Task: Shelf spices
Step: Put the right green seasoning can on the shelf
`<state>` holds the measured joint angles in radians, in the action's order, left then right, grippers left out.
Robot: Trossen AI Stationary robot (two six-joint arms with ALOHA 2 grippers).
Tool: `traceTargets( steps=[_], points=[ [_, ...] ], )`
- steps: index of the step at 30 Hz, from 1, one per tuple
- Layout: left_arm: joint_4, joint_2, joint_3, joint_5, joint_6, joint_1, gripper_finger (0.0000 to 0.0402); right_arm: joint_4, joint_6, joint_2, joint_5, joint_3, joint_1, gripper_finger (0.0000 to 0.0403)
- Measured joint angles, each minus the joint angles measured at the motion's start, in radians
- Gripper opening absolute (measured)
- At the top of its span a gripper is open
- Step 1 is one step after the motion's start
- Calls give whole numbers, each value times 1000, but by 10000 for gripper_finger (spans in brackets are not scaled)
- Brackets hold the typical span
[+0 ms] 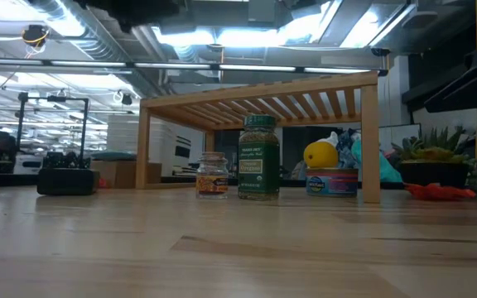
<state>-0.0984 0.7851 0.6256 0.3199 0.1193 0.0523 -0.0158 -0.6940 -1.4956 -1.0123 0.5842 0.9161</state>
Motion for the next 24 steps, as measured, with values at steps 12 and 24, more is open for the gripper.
traceTargets(
  steps=[12,24],
  points=[
    [4,163,0,-584,-127,432,99,0,22,0,2,0,0,172],
    [-90,405,5,-705,-94,532,99,-1,30,0,3,0,0,172]
  ],
)
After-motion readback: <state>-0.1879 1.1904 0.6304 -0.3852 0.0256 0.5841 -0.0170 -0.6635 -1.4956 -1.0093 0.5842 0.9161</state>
